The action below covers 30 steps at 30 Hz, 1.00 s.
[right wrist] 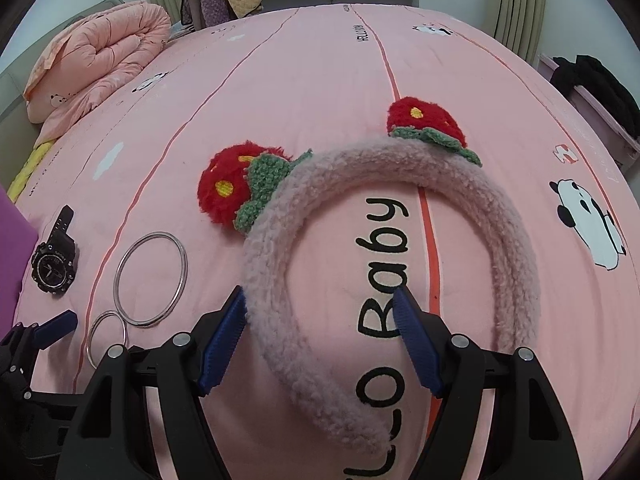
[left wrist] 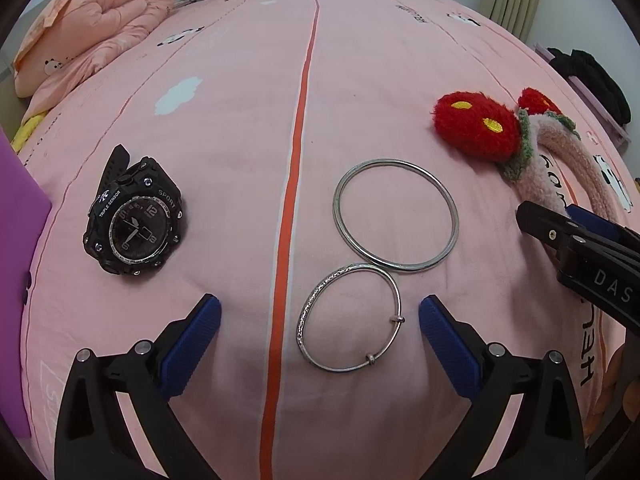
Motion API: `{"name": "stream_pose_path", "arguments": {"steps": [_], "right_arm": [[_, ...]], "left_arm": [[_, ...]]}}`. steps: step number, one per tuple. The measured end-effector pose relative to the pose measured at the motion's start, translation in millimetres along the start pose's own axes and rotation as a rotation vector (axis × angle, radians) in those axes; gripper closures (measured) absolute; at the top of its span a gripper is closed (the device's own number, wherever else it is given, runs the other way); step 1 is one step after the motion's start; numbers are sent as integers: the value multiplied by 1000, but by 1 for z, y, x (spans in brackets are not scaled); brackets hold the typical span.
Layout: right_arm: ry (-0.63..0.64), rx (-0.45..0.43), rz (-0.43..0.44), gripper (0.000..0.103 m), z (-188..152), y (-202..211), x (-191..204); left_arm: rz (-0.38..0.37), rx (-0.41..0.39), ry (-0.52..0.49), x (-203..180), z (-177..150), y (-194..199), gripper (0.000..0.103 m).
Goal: Organize jewelry
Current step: 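Grasp a silver bangle with the left tool while the right tool grasps the pink headband, then carry the bangle and headband over the purple tub with both tools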
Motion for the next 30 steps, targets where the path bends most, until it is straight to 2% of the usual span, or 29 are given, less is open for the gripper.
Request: {"name": "stream_pose_path", "arguments": {"steps": [6, 7, 8, 10, 11, 13, 14, 16, 19, 30], "right_arm": [[44, -8, -21, 33, -2, -4, 5], [51, -9, -21, 36, -2, -4, 6], [57, -13, -18, 40, -2, -3, 7], [64, -21, -12, 62, -2, -2, 12], [68, -22, -3, 67, -2, -1, 14], [80, -22, 9, 84, -4, -1, 18], [85, -23, 12, 86, -4, 1, 21], [75, -28, 22, 88, -4, 3, 22], [23, -30, 50, 89, -6, 8, 19], [-85, -83, 110, 89, -12, 53, 15]], "left_arm": [[-6, 5, 13, 0, 0, 1, 8], [-6, 6, 15, 1, 0, 2, 10], [-6, 5, 19, 2, 0, 2, 11], [-5, 2, 27, 5, 0, 4, 18], [-2, 0, 30, 6, 0, 5, 19], [-4, -2, 34, 8, -1, 6, 25], [-5, -2, 31, 9, -1, 7, 28], [-1, -9, 28, 10, -1, 10, 42], [-10, -19, 32, 14, 0, 14, 57], [-33, -47, 51, 31, -7, 43, 57]]}}
Point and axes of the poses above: each gripper's, at about its wrist camera, not at the fingertips, and y roughly against the way its jaws point, x to its left, z to its top, the point moved 4 cm from there along -y, roughly the way its jaws point, and after that the axes turned 11 degrees about -x, right-handed, at the moved point
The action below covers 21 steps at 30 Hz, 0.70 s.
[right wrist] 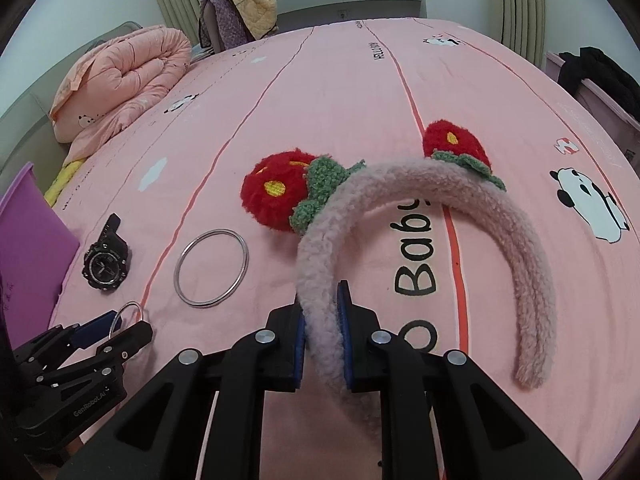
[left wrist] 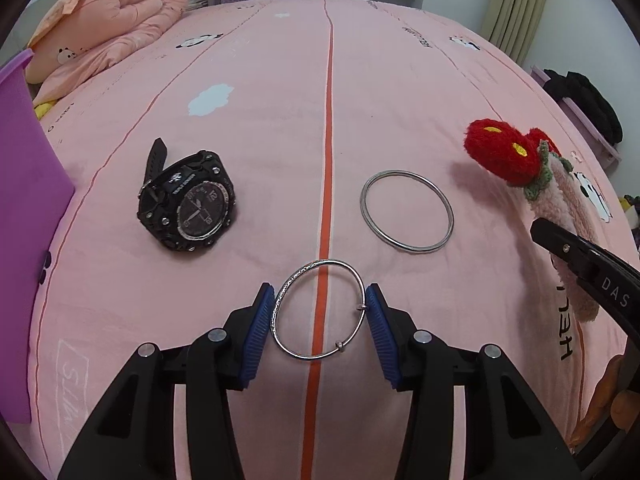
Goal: Organize jewelry
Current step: 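Carry the bangle and headband over the purple tub with both tools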
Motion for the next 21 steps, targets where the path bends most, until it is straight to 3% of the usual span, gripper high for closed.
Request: {"name": "stream_pose_path", "arguments": {"steps": [11, 21], "right_arm": [[-72, -50, 17, 90, -14, 66, 18], [-129, -98, 53, 91, -25, 131, 44]], "left_arm": [[-9, -50, -28, 12, -9, 63, 57], [-68, -106, -48, 16, -18, 124, 57]]}}
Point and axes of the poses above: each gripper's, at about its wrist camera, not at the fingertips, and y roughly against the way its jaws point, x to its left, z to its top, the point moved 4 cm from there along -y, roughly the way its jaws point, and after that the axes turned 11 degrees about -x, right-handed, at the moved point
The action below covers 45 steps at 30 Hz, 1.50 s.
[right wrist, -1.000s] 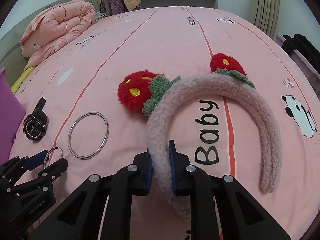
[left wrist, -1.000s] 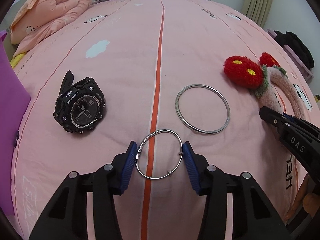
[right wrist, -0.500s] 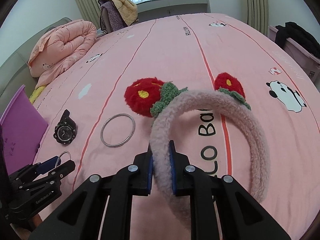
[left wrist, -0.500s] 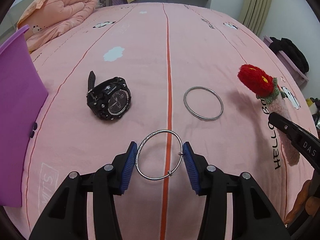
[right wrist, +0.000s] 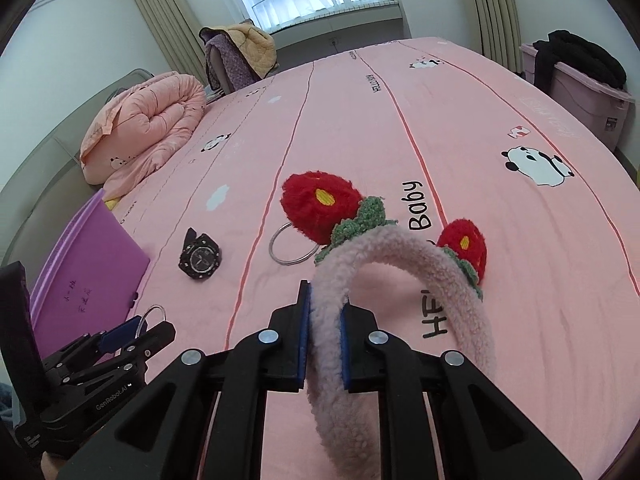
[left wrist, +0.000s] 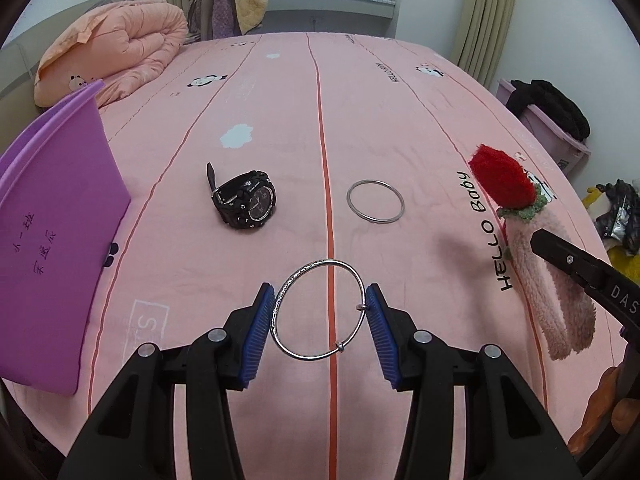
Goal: Organize jewelry
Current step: 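Carry the bangle and headband over the purple tub with both tools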
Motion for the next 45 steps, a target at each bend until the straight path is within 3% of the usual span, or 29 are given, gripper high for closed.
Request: {"name": "stream_pose_path", "arguments": {"steps": [9, 18, 26, 30, 39, 45], "right_arm": [[14, -42, 45, 91, -9, 45, 41], [111, -76, 123, 91, -4, 69, 118], [209, -126, 286, 91, 21, 66, 219], [254, -136, 390, 91, 31, 55, 280], [374, -88, 578, 91, 30, 14, 407], [405, -33, 635, 91, 19, -21, 461]], "left_arm": [[-19, -50, 12, 19, -6, 53, 57], [1, -154, 45, 70, 14, 105, 57], [81, -299, 93, 153, 51, 162, 57], [165, -346, 124, 206, 63, 182, 57], [339, -321, 238, 325, 58, 193, 57], [380, -272, 284, 369, 51, 176, 57]]}}
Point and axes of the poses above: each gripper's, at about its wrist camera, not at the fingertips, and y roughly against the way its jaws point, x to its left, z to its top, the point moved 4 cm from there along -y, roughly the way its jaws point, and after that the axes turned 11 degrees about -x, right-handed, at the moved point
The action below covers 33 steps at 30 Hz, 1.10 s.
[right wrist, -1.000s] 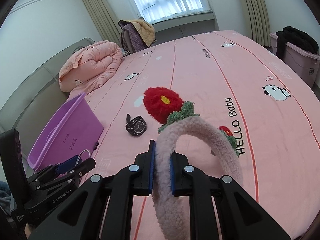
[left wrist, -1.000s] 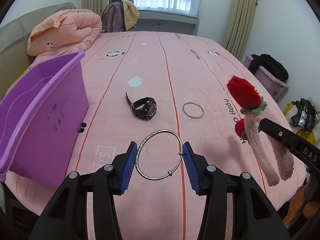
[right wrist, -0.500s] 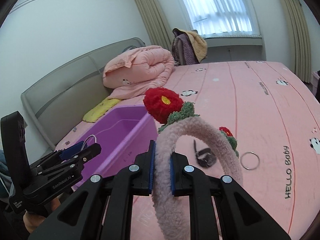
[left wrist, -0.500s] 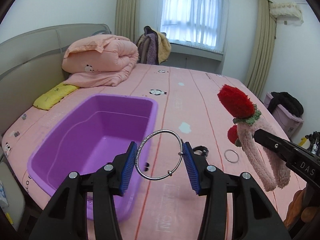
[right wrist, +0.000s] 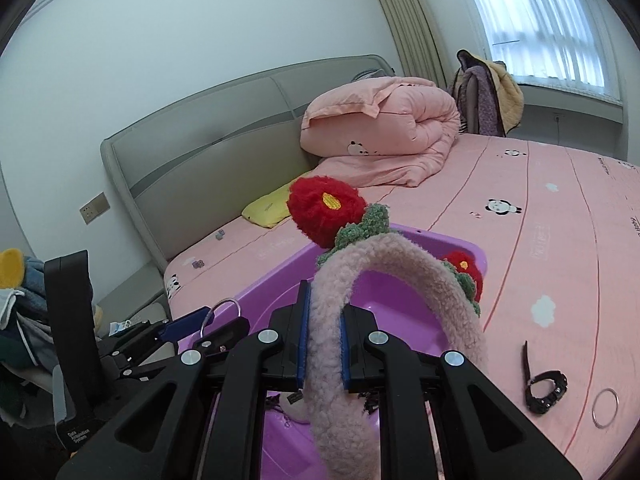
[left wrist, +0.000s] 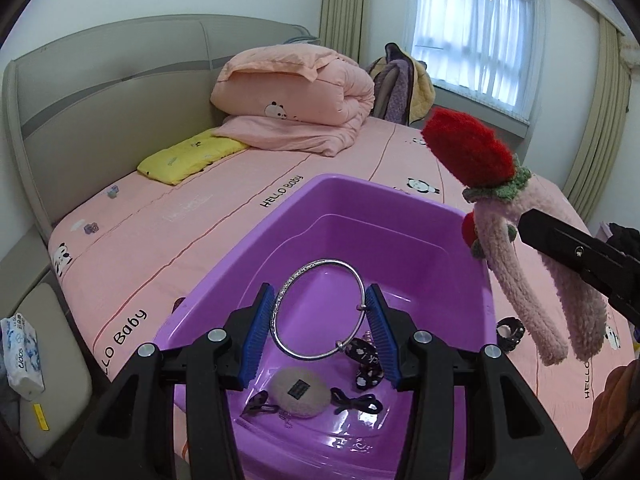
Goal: Organize jewelry
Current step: 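Carry the bangle and headband over the purple tub with both tools, then open both tools to drop the bangle and headband into the tub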
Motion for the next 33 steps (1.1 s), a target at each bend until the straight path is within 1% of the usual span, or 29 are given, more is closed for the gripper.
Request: {"name": "stream_pose_path", "arguments": {"steps": [4, 10, 11, 12, 13, 14, 15, 16, 19, 25, 33], "right_arm": [[-16, 43, 14, 91, -7, -32, 7], [4, 143, -36, 90, -24, -78, 7], [15, 156, -50, 87, -25, -83, 7], [22, 157, -69, 72, -26, -85, 5], [29, 149, -89, 45, -26, -85, 4], [34, 127, -96, 39, -24, -83, 2], [40, 111, -102, 38, -23, -82, 2], [51, 104, -118, 38, -22, -80, 1], [79, 121, -141, 38, -24, -81, -3], [75, 155, -154, 38, -33, -81, -11], [79, 152, -159, 38, -31, -73, -12]], "left_arm": [[23, 42, 3, 9, -6, -24, 57], [51, 112, 9, 18, -16, -51, 56], [55, 123, 11, 20, -18, -55, 56], [60, 128, 12, 20, -21, -55, 53], [71, 131, 6, 20, -22, -56, 43], [82, 127, -2, 21, -23, -56, 34], [92, 115, -7, 21, -23, -55, 19], [96, 97, -10, 22, -22, -52, 17], [101, 101, -15, 21, -24, -51, 17], [104, 119, 5, 19, -28, -52, 17], [105, 114, 4, 17, -28, -41, 17]]}}
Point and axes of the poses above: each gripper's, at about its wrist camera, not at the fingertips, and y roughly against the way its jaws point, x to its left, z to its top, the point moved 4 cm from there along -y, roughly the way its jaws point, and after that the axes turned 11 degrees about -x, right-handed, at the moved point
